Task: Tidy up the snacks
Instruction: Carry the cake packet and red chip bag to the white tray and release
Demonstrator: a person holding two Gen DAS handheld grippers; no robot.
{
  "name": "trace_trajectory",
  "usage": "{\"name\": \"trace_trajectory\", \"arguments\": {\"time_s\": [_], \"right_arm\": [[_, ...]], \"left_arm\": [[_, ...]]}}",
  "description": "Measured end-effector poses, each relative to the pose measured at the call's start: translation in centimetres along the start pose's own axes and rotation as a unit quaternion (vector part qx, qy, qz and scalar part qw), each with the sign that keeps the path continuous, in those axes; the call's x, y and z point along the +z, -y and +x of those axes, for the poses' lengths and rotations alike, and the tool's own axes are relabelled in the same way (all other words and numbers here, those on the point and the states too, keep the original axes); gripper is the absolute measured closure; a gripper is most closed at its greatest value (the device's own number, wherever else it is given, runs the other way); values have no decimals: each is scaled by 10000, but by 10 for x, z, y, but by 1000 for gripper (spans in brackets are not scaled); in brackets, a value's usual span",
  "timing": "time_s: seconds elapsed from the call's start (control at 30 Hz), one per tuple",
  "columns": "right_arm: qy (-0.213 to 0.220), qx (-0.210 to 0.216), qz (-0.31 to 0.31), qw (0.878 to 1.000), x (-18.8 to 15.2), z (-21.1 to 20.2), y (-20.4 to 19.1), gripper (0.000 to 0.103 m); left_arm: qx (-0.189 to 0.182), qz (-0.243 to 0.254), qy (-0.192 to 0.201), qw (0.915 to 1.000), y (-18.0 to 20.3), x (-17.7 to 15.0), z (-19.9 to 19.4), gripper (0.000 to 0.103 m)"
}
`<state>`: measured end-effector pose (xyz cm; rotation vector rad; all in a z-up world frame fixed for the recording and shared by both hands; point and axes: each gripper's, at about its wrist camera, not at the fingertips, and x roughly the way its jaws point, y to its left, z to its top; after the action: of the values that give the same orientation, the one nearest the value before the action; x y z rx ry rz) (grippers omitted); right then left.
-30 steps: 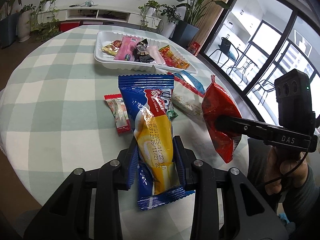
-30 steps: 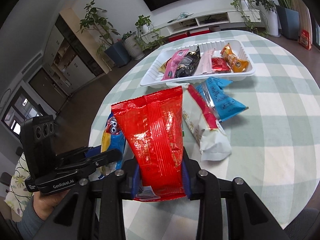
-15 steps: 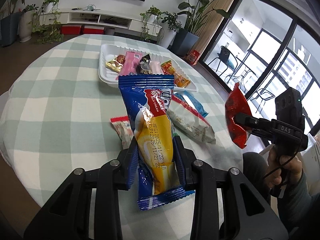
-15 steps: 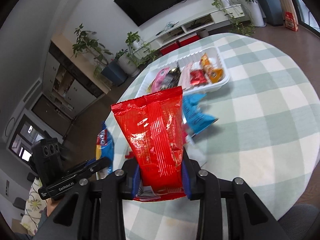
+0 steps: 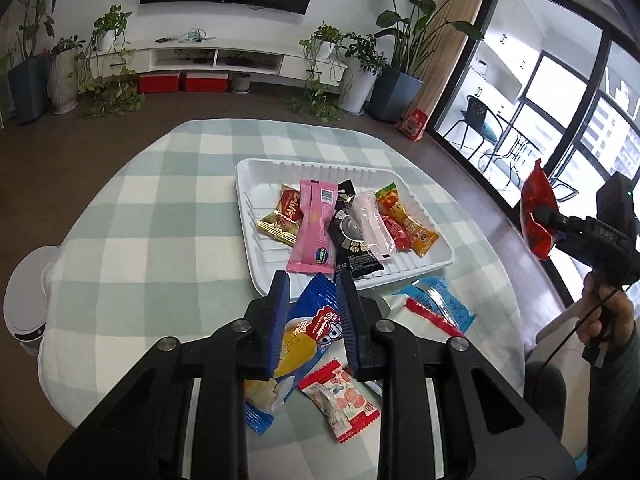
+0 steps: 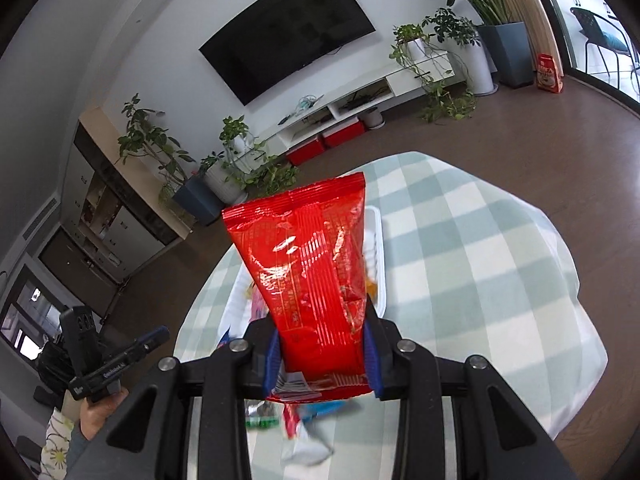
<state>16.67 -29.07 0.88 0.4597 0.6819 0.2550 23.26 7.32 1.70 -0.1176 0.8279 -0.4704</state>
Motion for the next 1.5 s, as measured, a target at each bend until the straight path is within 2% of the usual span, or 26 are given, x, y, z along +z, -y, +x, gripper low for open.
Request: {"name": "trace_trajectory", "arguments": {"time_s": [0.03,0.1,0.17,0.23,0.33,0.4,0.47,0.53,0.6,0.7,0.77,0.8,0.87,0.97,1.1,1.27,1.4,1.5], "right_arm": [[3,29,-62,10000,1,2,-4,67],[-16,55,-258,9996,-2,6,-12,67],[-137,-4,-467,9988,-6,16,-16,67],[-278,44,-427,9987,-12,24,-14,67],[-418,173,-294,9985,-24,30,-10,67],[-494,199,-359,9979,-30,32,-12,67],[-538,206,-385,9976,-35,33,-14,67],[-584,229,-353,9974,-38,35,-14,67],[-600,224,-360,9973,-41,35,-15,67],[-617,240,-371,9971,-44,34,-17,67],[-647,238,-355,9970,-46,36,-16,67],[-661,235,-337,9970,-47,37,-15,67],[-685,232,-312,9969,-49,37,-14,67],[-712,244,-298,9967,-52,38,-14,67],[-715,274,-288,9966,-55,38,-15,67],[-674,279,-264,9970,-58,33,-15,67],[-607,235,-188,9977,-56,28,-8,67],[-601,205,-100,9979,-54,29,-3,67]], "left_arm": [[30,121,-68,9999,2,-2,1,80],[325,613,-367,9969,13,-8,10,80],[368,1240,-637,9896,23,-19,25,77],[515,1656,-909,9806,23,-30,43,77],[377,1977,-1443,9688,14,-44,69,77],[184,2073,-1477,9669,11,-47,74,72],[-146,2027,-1494,9677,11,-45,74,46],[-200,2091,-1527,9657,12,-43,76,41],[-32,2263,-1674,9596,12,-45,83,41],[-8,2429,-1868,9519,15,-49,93,41],[4,2504,-1931,9487,17,-51,96,58],[46,2529,-1971,9472,17,-52,98,61],[30,2427,-1935,9506,14,-54,98,71],[97,2320,-1852,9549,11,-55,95,77],[276,2294,-1751,9571,15,-59,88,78],[165,1788,-1413,9735,8,-56,65,78],[48,1502,-1181,9816,6,-53,41,78],[131,1410,-1071,9841,4,-50,32,79]]}}
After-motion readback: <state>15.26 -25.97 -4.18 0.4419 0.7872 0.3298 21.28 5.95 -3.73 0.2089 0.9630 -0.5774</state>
